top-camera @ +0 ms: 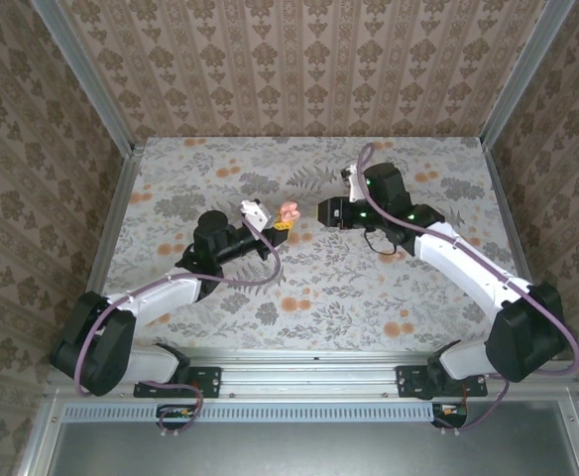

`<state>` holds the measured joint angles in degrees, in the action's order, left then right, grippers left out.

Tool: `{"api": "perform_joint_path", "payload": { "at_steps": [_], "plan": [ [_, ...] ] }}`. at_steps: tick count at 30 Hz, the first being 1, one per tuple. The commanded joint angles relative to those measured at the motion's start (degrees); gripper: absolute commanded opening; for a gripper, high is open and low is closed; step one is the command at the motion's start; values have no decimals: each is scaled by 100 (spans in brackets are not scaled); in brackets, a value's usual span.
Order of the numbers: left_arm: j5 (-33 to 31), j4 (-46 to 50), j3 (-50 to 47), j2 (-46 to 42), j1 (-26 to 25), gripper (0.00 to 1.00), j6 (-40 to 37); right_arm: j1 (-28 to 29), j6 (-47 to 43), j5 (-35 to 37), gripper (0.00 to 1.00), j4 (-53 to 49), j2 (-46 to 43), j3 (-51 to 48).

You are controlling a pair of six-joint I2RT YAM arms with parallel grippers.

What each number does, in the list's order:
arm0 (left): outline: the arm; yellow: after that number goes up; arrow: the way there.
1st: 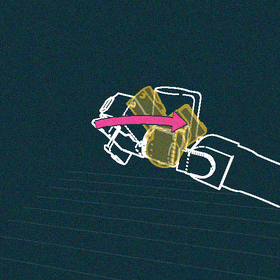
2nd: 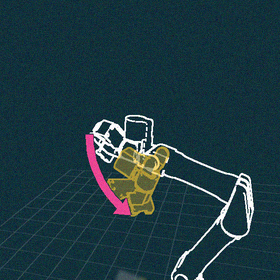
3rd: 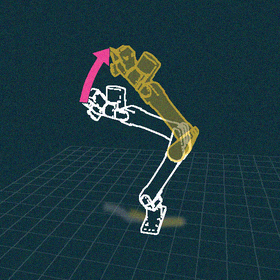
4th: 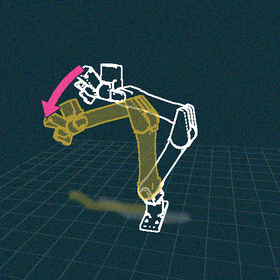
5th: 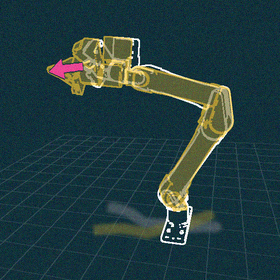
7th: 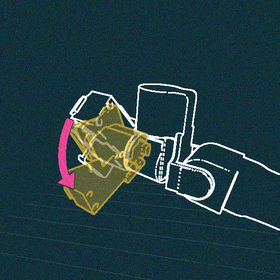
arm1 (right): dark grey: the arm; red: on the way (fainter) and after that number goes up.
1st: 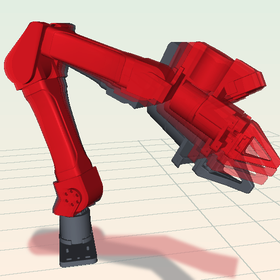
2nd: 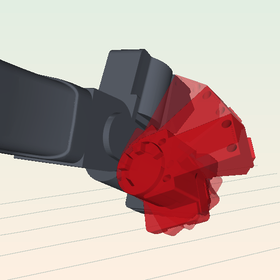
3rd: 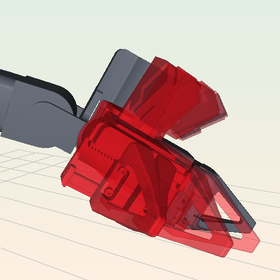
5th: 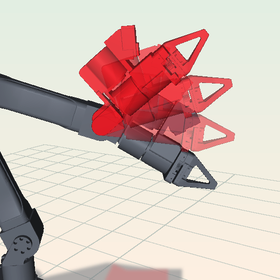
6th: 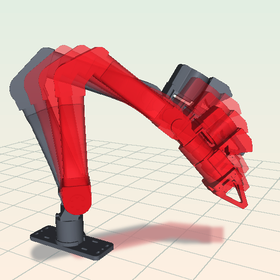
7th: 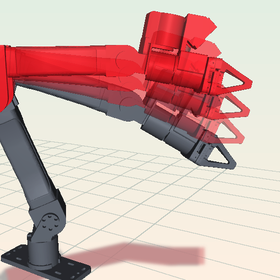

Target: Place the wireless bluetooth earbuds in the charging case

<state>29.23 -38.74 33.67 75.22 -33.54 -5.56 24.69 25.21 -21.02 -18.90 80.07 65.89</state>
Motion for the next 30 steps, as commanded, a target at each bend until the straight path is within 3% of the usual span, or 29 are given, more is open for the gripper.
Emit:
{"api": "perform_joint_path", "payload": {
  "at_steps": [1,6,9,12,17,23,26,30],
  "plan": [
    [133,311,-110,-207,-74,10,-426,-333,-949,161,43,-2184,292,634],
    [173,577,-135,-236,-66,10,-642,-961,-1695,1667,41,-4293,1169,1515],
    [207,694,-133,-223,-53,10,-742,-1426,-1623,1951,39,-4926,1776,1789],
    [212,718,-131,-193,-39,10,-754,-1922,-1071,1653,40,-5069,2181,1792],
    [201,626,-141,-136,-12,10,-718,-2527,347,824,42,-4138,2113,953],
    [129,532,-132,-70,25,10,-620,-2686,2550,-29,42,-2306,1806,-86],
    [11,513,-143,-69,40,10,-569,-2680,3559,7,45,-1452,1525,-387],
    [-164,386,-271,-108,82,10,-448,-2667,4449,545,44,-1309,1183,-446]
  ]
}}
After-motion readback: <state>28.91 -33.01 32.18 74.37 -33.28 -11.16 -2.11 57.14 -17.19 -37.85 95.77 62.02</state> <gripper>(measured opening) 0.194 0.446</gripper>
